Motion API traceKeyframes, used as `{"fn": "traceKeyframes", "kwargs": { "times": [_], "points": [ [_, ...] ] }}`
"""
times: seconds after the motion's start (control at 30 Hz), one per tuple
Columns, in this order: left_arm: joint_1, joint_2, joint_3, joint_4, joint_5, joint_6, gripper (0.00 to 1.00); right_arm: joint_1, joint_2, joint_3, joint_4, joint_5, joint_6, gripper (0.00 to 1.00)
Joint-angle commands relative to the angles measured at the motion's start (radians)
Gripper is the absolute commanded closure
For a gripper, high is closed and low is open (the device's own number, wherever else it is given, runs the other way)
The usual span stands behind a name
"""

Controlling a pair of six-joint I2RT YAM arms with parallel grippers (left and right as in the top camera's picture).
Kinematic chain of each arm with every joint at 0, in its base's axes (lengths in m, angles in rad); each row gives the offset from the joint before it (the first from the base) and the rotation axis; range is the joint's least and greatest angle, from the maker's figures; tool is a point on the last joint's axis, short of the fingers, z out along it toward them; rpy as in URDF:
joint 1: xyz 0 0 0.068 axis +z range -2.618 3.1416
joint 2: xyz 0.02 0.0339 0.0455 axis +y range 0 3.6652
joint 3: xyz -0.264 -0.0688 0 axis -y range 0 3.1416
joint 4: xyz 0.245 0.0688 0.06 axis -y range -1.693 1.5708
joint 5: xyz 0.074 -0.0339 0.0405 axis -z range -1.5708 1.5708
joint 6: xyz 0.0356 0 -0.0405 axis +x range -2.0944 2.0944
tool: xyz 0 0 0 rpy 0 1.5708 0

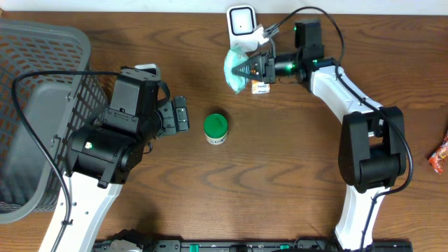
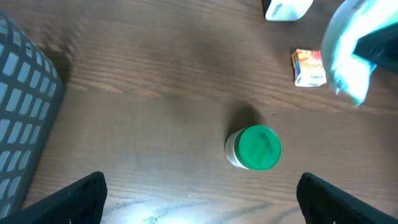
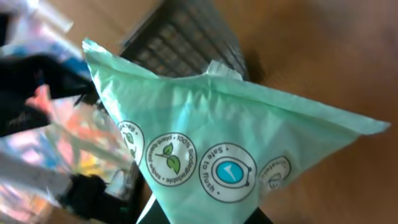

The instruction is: Scan the item barcode

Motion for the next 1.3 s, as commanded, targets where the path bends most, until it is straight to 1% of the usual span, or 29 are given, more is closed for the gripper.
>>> {"fn": "traceKeyframes", "kwargs": {
  "times": [0.0, 0.13, 0.17, 0.2, 0.3, 0.33, 0.43, 0.6, 0.67, 0.73, 0.87, 1.03, 1.27],
  "points": [
    [0.005, 0.004, 0.007, -0.001, -0.013, 0.009, 0.02, 0.016, -0.01, 0.01, 0.174, -0.139, -0.038, 0.99],
    [0.005, 0.004, 0.007, -0.001, -0.013, 0.009, 0.02, 0.049, -0.009, 0.01, 0.565, -0.138, -0.027, 0.99],
    [0.005, 0.004, 0.007, -0.001, -0.013, 0.009, 0.02, 0.058, -0.01, 0.01, 0.708, -0.138, 0.009, 0.99],
    [0.005, 0.004, 0.007, -0.001, -0.013, 0.009, 0.02, 0.063, -0.01, 0.011, 0.795, -0.137, 0.039, 0.99],
    [0.005, 0.004, 0.007, -0.001, -0.013, 0.009, 0.02, 0.075, -0.009, 0.014, 1.144, -0.137, 0.138, 0.99],
    [0.005, 0.004, 0.007, -0.001, -0.013, 0.009, 0.02, 0.076, -0.01, 0.016, 1.231, -0.135, 0.159, 0.99],
    [0.005, 0.004, 0.007, -0.001, -0.013, 0.009, 0.02, 0.076, -0.011, 0.026, 1.392, -0.135, 0.203, 0.99],
    [0.005, 0.004, 0.007, -0.001, -0.013, 0.009, 0.02, 0.076, -0.014, 0.035, 1.516, -0.129, 0.2, 0.99],
    [0.005, 0.004, 0.007, -0.001, -0.013, 0.009, 0.02, 0.072, -0.014, 0.035, 1.547, -0.113, 0.154, 0.99],
    [0.005, 0.004, 0.007, -0.001, -0.013, 0.009, 0.02, 0.066, -0.014, 0.035, 1.542, -0.095, 0.107, 0.99],
    [0.005, 0.004, 0.007, -0.001, -0.013, 0.009, 0.02, 0.055, -0.014, 0.043, 1.549, -0.086, 0.074, 0.99],
    [0.005, 0.004, 0.007, -0.001, -0.013, 0.009, 0.02, 0.055, -0.014, 0.095, 1.549, -0.087, -0.018, 0.99],
    [0.005, 0.004, 0.007, -0.001, -0.013, 0.009, 0.02, 0.048, -0.014, 0.171, 1.549, -0.122, -0.035, 0.99]
  ]
}}
